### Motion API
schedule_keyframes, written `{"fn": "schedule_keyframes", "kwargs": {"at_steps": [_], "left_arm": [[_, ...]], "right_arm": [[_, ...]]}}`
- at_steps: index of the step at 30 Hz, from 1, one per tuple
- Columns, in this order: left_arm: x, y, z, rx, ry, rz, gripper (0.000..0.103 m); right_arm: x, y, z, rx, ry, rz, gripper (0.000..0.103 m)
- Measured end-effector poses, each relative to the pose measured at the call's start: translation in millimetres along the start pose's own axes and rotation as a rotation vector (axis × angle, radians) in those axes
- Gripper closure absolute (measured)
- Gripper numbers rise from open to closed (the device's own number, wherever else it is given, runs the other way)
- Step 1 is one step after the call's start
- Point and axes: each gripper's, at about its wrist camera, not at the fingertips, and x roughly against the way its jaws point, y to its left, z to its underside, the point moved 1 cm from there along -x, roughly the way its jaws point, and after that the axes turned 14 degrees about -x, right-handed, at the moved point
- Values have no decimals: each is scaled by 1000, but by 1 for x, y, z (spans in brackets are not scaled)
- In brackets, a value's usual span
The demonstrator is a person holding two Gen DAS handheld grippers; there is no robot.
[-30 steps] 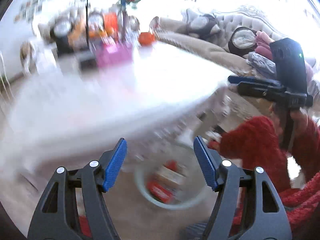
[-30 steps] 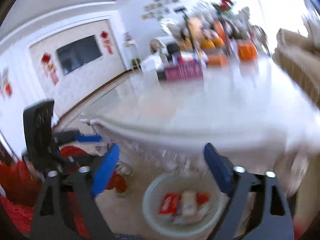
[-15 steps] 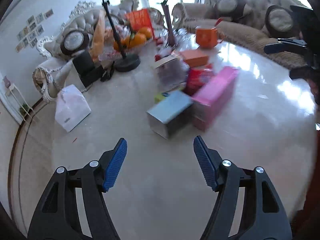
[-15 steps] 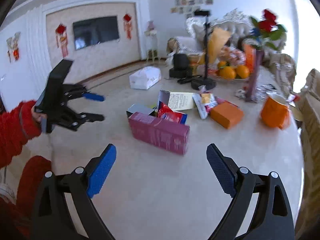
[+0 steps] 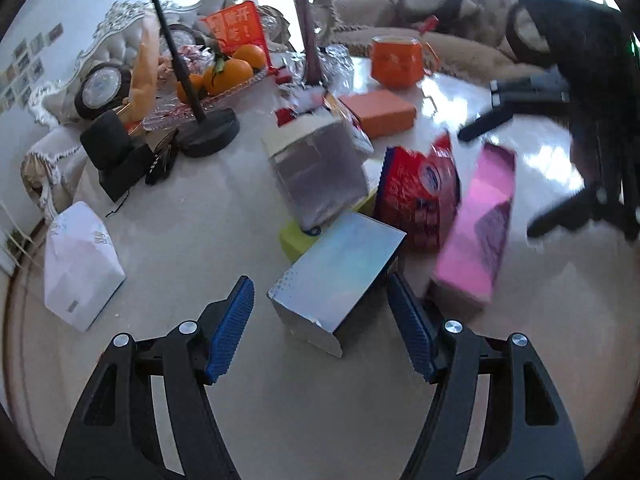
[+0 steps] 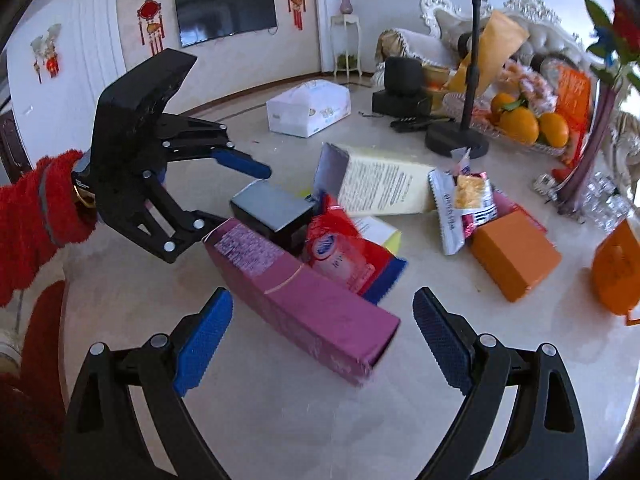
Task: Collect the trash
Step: 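Grasp the silver holographic box with the left tool while the right tool grasps the pink box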
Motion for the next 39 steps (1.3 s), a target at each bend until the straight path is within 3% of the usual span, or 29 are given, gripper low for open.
{"fn": "schedule_keyframes", "kwargs": {"at_steps": [5,12,17,20,21,22,25,28,30,33,39], "left_arm": [[-6,2,-2,11,36,39,35],[-6,0,-8,-18,42,30,35],[-17,-3,-19,-38,81,55,35],[-27,-8,-23,-28,128,52,35],[-30,-9,-22,-20,141,50,35],[-32,-10,-21,-11,153,47,35],[-34,-10,-15,46,145,66,35],[-34,-7,-9,121,136,84,36],[-30,-9,-7,139,123,69,48],[-24,-14,-5,162,119,61,56],[-12,-23,3,227,85,78,60]], "right_arm": [[4,2,13,-97,92,-96,15],[12,39,44,-7,187,-92,16],[4,60,46,84,148,17,16],[-5,56,46,45,138,77,17],[-7,55,47,34,133,92,21],[-9,55,48,26,136,105,34],[-6,53,54,-9,135,109,58],[5,44,57,-73,120,125,72],[13,43,62,-109,109,135,75],[27,46,75,-154,75,159,75],[49,39,98,-293,14,122,76]]}}
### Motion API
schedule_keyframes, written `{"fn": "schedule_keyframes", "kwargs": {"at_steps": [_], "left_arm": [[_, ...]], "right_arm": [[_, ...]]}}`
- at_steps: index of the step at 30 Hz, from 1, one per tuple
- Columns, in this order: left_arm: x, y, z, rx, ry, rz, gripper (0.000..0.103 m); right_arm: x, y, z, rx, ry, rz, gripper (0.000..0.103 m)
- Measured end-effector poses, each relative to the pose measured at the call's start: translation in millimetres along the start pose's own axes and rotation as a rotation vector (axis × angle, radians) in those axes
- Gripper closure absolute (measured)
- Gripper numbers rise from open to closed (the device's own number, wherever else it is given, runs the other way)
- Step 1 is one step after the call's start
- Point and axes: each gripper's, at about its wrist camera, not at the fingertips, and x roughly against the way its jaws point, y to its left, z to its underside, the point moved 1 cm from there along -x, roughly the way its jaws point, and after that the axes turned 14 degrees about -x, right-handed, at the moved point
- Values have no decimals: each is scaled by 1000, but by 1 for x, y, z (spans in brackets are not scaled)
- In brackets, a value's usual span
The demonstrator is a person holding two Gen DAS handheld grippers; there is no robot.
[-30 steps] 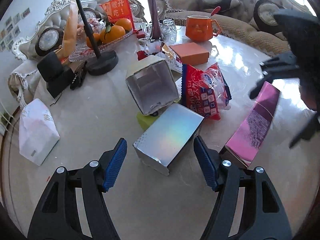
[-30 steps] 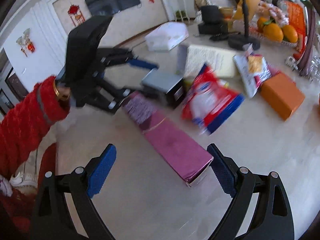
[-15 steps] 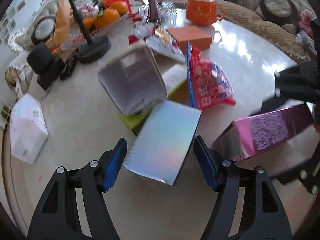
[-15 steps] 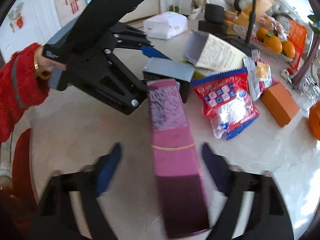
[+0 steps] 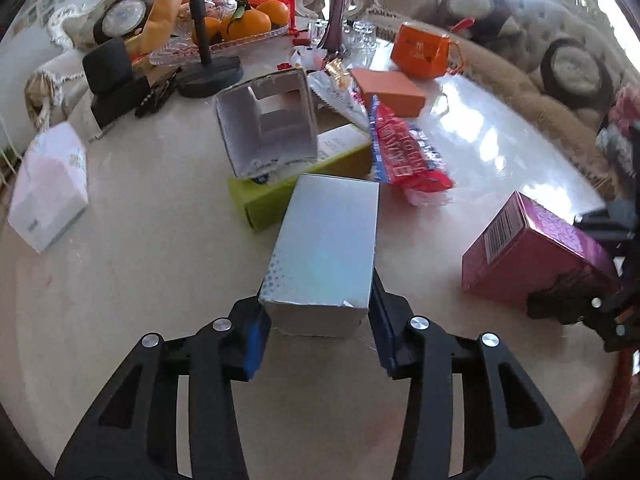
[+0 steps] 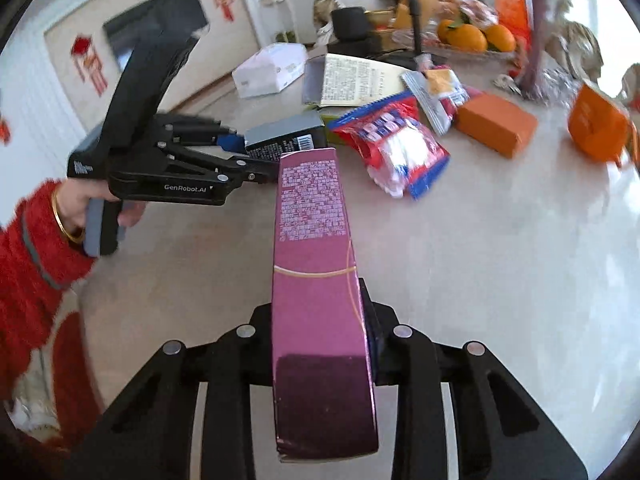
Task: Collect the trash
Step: 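Grasp the silver holographic box with the left tool while the right tool grasps the pink box, then carry the silver and pink boxes to the wastebasket and open both tools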
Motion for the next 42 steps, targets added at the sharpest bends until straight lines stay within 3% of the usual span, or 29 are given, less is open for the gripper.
{"fn": "schedule_keyframes", "kwargs": {"at_steps": [8,13,18,23,28,30,36,40,42], "left_arm": [[26,-18,16,96,-85,43,60],[77,-54,40,62,-159,74,60],[138,-118,82,2,-196,87,60],[171,-194,142,-7,-193,159,60],[152,-269,207,13,-109,232,60],[127,-290,224,13,-58,215,60],[44,-307,247,48,49,131,59],[17,-309,250,41,113,109,55],[12,-308,249,43,116,77,34]], "right_arm": [[14,-9,5,-107,-44,-41,76],[52,-4,28,-147,-118,-128,77],[101,11,89,-184,-173,-202,77],[130,28,169,-256,-176,-220,77],[123,30,242,-365,-101,-184,77],[101,22,266,-413,-36,-109,77],[31,-3,276,-438,75,76,77],[-7,-13,267,-415,100,186,75],[-18,-19,268,-432,104,217,72]]}}
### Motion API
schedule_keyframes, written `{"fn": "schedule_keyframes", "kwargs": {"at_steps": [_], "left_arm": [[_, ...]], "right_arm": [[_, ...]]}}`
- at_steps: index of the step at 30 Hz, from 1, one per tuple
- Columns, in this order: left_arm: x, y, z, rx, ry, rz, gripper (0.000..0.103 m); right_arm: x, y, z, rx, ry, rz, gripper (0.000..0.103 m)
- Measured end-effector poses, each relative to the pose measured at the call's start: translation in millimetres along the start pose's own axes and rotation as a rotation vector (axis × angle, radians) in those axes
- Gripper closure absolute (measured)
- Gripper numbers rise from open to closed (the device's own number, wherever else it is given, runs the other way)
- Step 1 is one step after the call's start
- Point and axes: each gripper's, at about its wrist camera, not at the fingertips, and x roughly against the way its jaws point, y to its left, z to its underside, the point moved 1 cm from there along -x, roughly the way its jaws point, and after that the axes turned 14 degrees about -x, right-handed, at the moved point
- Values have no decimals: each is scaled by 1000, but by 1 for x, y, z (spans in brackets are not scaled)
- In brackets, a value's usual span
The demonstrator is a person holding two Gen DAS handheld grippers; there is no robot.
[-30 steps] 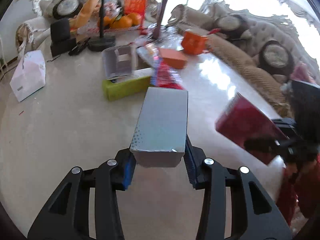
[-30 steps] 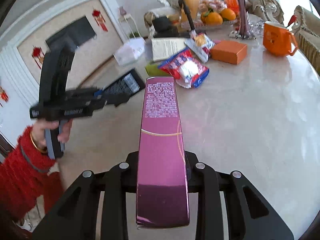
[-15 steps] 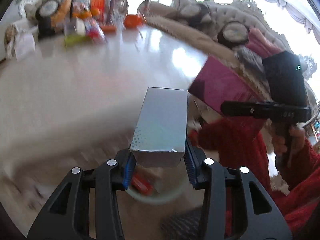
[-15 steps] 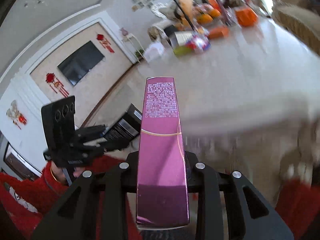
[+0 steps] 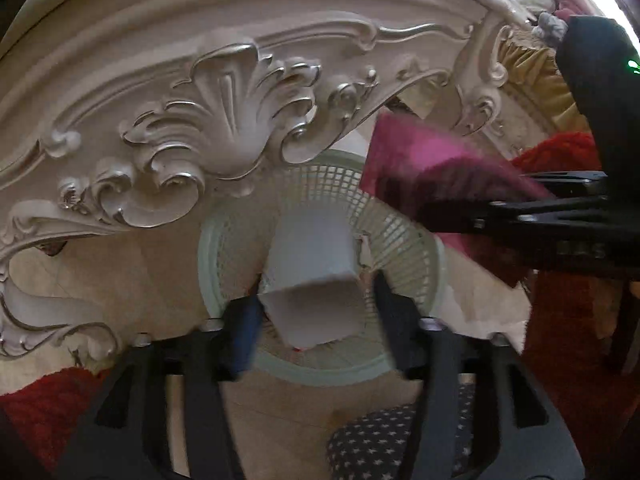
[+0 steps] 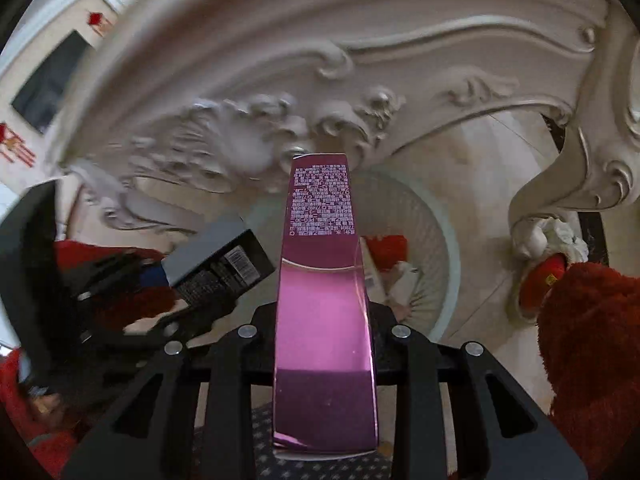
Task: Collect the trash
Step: 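Carry the silver and pink boxes to the wastebasket and open both tools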
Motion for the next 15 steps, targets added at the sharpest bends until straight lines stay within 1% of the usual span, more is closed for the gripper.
{"fn": "schedule_keyframes", "kwargs": {"at_steps": [1,2,3,4,6,9,11,15], "left_arm": [[-1,3,0,15,-13,-22,32],[-1,4,-2,25,-18,-28,31],[-3,7,-1,47,-18,-35,30],[-5,11,-1,70,-11,-43,29],[-11,16,1,98,5,-48,29],[-19,19,6,126,26,-28,29],[-21,20,14,121,33,-24,29],[-24,15,13,96,35,-34,29]], "right_arm": [[-5,-2,1,-4,2,10,60],[-7,-3,5,-3,-4,22,48],[-8,-5,10,-1,-20,40,27],[-5,-10,16,2,-39,56,26],[-8,-17,23,-3,-18,67,26],[-14,-23,23,-38,5,70,26],[-17,-28,22,-64,10,69,26],[-19,-32,22,-90,11,81,26]]}}
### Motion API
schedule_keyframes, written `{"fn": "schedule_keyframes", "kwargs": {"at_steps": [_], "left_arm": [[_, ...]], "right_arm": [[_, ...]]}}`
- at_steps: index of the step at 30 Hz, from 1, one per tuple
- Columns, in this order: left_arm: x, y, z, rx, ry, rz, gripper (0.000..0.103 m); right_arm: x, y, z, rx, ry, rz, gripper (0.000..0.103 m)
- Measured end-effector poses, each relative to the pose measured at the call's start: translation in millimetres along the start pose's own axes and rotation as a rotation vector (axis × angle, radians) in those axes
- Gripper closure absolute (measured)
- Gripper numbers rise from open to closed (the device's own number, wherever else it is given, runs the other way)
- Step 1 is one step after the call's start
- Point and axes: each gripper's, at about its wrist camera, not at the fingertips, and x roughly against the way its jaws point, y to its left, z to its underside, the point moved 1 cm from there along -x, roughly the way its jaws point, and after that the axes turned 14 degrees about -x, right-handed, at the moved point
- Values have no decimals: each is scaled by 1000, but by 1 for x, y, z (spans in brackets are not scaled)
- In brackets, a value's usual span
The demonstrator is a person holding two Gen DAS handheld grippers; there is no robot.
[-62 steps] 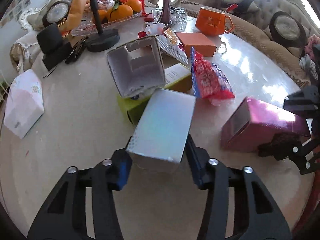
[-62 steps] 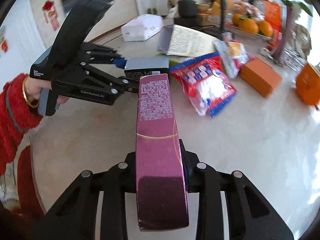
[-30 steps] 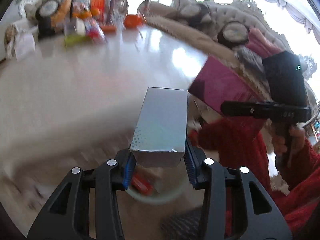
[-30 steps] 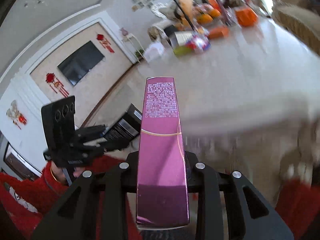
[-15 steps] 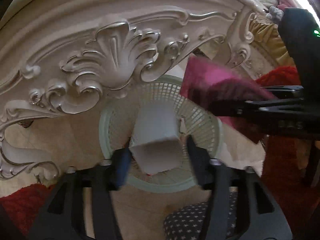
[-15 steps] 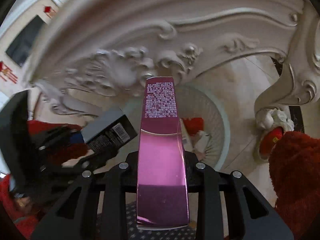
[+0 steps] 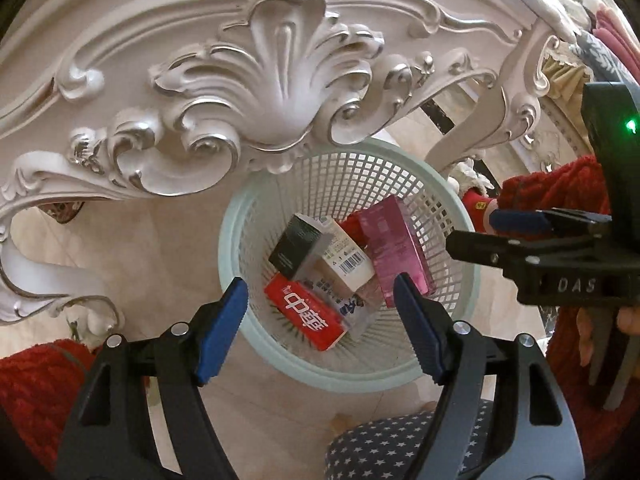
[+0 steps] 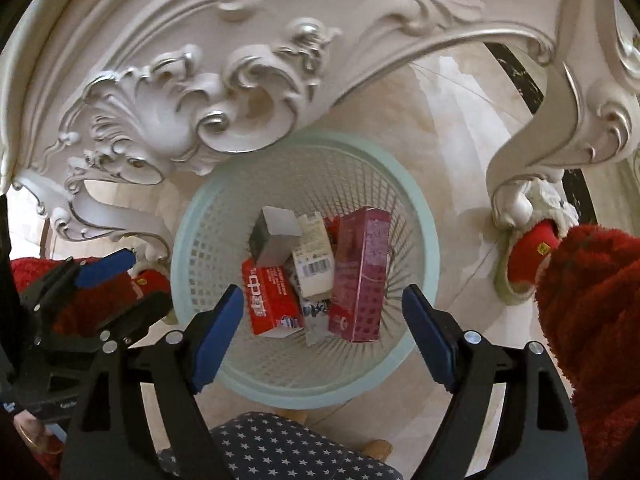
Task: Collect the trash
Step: 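Carry the silver and pink boxes to the wastebasket and open both tools, then move both open tools back up to the table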
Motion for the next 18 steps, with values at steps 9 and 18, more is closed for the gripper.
{"fn": "schedule_keyframes", "kwargs": {"at_steps": [9,18], "left_arm": [[0,1,6,5,11,28,30],[11,-4,21,-23,1,6,29]], "right_arm": [[3,-3,3,-11,-24,21,26],[41,4,14,55,-163,-16,26]]}}
